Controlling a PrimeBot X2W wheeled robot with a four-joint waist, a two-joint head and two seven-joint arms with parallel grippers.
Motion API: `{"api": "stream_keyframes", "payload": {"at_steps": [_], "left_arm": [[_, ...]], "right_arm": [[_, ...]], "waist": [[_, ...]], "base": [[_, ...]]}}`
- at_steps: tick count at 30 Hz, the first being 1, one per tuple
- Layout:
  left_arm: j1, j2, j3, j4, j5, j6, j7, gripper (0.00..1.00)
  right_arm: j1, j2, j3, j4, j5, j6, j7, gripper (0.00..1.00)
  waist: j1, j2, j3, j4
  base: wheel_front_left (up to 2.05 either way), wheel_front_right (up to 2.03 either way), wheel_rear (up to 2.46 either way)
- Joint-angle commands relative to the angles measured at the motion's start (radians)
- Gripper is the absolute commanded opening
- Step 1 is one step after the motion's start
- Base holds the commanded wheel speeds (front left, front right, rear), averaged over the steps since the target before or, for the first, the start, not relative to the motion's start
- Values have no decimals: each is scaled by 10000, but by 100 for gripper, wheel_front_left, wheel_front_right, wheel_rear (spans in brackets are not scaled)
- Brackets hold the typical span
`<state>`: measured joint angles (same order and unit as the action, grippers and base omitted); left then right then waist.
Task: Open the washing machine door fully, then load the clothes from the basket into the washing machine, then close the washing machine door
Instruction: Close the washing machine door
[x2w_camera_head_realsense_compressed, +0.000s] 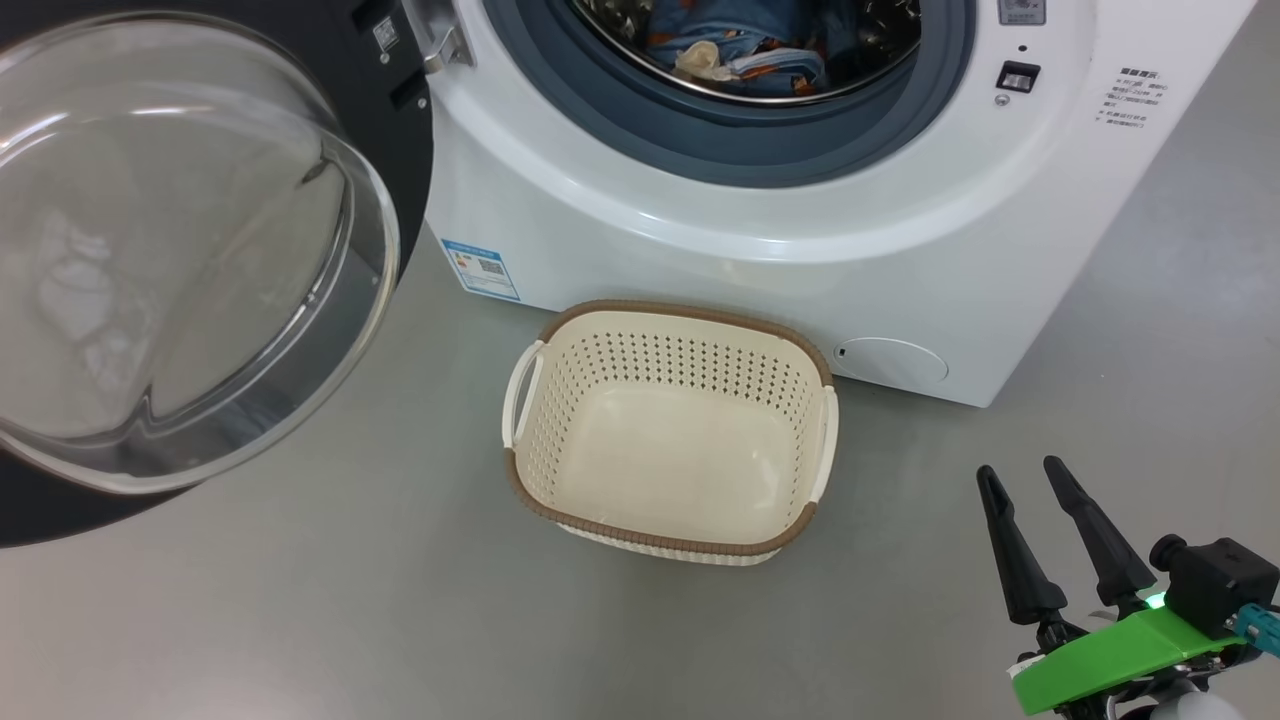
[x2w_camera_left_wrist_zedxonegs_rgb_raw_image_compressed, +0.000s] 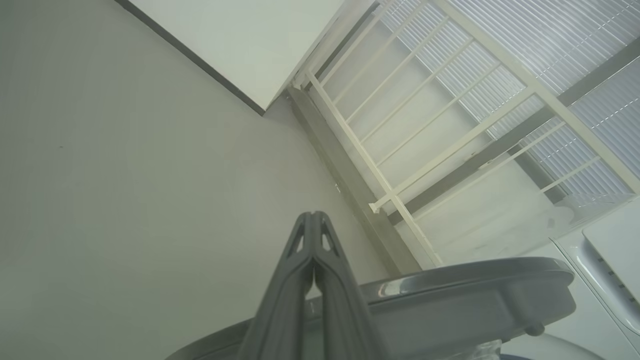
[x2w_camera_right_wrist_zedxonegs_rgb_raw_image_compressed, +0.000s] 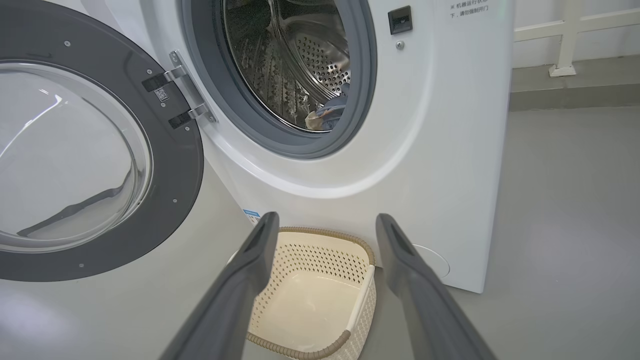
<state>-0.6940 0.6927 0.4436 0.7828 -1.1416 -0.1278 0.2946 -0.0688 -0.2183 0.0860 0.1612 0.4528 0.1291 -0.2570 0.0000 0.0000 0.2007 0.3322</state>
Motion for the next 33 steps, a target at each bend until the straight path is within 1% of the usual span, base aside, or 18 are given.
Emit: {"api": "stream_keyframes", "payload": {"at_steps": [1, 4, 7, 13, 21, 29, 33], "left_arm": [[-320, 925, 89, -51, -107, -28, 301, 0], [-511, 1018, -216, 154, -439, -28, 1203, 0], [-605, 922, -446, 152, -762, -28, 1928, 0], [-489, 776, -675, 58, -1051, -28, 2580, 0], [-123, 518, -719, -316, -1189, -28, 2489, 0], [106, 433, -839, -652, -1119, -28, 2219, 0], [140, 441, -875, -738, -1038, -28, 1880, 0]], "right_arm": [[-180, -100, 226, -256, 1, 16, -48, 100], [-222, -145, 270, -264, -11, 16, -48, 100], [-213, -180, 299, -270, -15, 16, -48, 100], [-221, -245, 358, -288, -16, 16, -48, 100], [-264, -329, 390, -293, -9, 16, -48, 100], [-302, -372, 379, -313, -35, 16, -48, 100], [-375, -394, 440, -323, -31, 16, -48, 100]], "waist": [[0, 0, 44, 37], [0, 0, 102, 73], [0, 0, 139, 134], [0, 0, 226, 153], [0, 0, 342, 95], [0, 0, 442, 58], [0, 0, 505, -5]], "base": [[0, 0, 0], [0, 0, 0], [0, 0, 0], [0, 0, 0], [0, 0, 0], [0, 0, 0], [0, 0, 0]]}}
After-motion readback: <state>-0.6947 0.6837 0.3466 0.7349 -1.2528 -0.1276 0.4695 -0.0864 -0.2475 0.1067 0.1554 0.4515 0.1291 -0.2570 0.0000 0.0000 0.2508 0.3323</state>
